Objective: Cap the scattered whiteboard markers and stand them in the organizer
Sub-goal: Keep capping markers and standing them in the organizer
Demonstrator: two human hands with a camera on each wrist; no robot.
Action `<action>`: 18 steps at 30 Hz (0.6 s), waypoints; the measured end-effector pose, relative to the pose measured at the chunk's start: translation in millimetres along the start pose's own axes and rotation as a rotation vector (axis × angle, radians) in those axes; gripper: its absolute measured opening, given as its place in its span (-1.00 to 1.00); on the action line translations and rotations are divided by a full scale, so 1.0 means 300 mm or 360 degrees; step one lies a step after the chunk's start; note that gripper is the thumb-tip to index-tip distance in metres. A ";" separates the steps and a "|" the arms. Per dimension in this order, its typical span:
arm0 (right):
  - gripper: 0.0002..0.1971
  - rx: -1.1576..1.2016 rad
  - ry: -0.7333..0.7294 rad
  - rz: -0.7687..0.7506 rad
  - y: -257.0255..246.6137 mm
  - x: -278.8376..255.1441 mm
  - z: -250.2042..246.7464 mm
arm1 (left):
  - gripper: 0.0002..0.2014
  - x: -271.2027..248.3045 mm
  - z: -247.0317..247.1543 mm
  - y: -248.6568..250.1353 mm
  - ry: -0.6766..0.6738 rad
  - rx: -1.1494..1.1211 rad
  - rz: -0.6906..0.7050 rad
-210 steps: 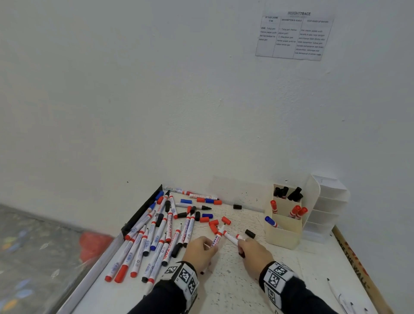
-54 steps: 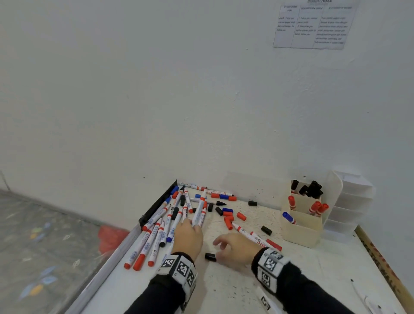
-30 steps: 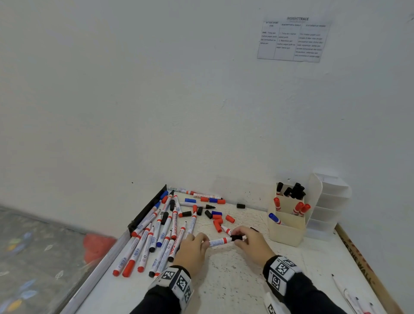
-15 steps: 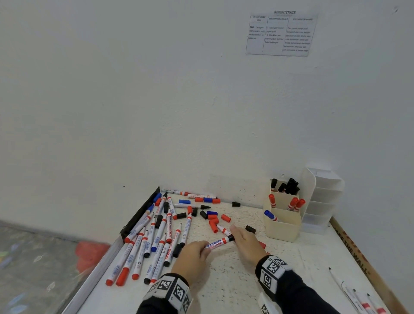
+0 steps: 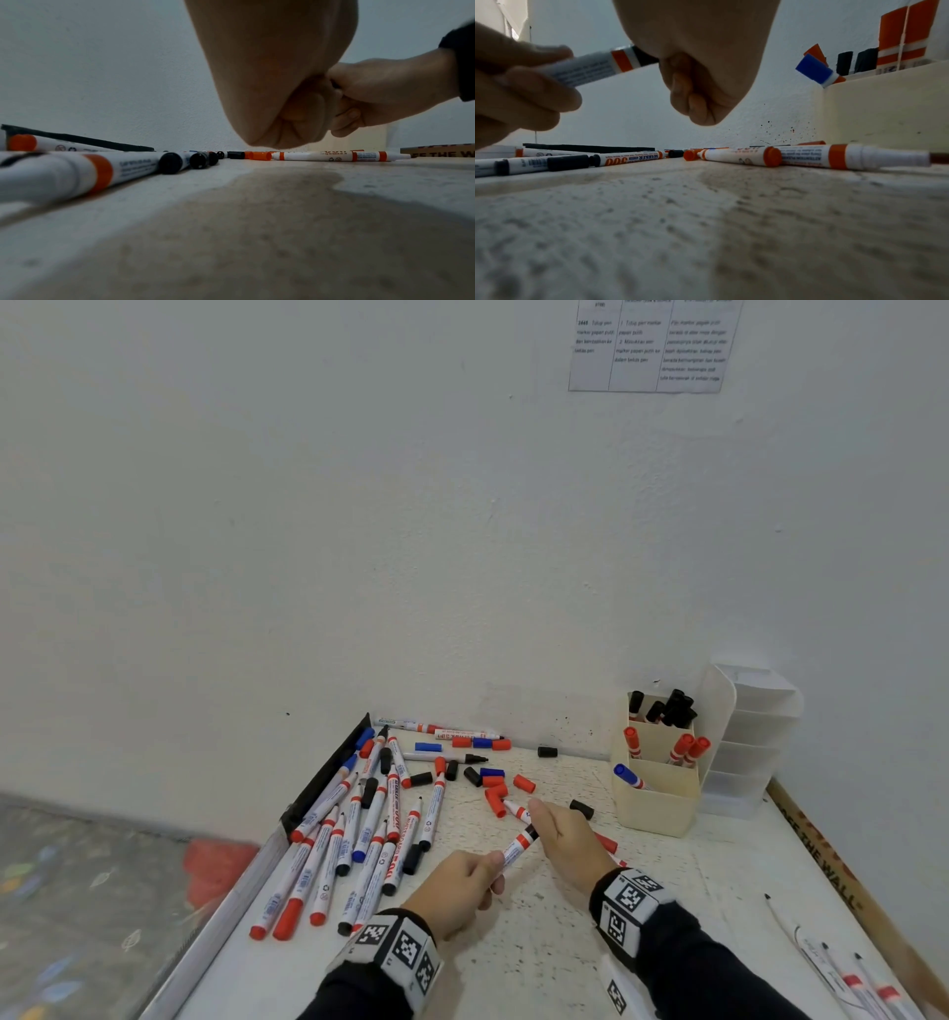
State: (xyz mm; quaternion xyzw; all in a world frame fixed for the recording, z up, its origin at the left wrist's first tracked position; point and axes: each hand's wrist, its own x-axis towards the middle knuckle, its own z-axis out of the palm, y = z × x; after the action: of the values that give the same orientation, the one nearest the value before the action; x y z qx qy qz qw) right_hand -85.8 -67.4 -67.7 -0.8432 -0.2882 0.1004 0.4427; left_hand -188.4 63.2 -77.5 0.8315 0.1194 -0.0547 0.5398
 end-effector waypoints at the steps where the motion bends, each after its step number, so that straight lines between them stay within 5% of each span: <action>1: -0.60 0.0012 -0.0001 -0.0041 0.000 -0.002 -0.003 | -0.58 -0.007 0.000 0.008 -0.0049 -0.0097 -0.0030; 12: -0.71 0.0073 -0.0104 -0.0083 -0.015 -0.014 -0.098 | -0.70 0.001 0.010 0.015 -0.0062 -0.0319 -0.0022; 18: -0.87 0.0407 0.0354 -0.0134 -0.079 0.030 -0.295 | -0.49 0.046 0.038 0.077 0.0037 0.0007 0.0000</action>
State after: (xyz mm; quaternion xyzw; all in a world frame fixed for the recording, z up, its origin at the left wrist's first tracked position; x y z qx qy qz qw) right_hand -50.1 -112.7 4.2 -0.7730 -0.2573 0.0237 0.5793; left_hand -168.8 45.9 -64.8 0.8333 0.1257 -0.0452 0.5365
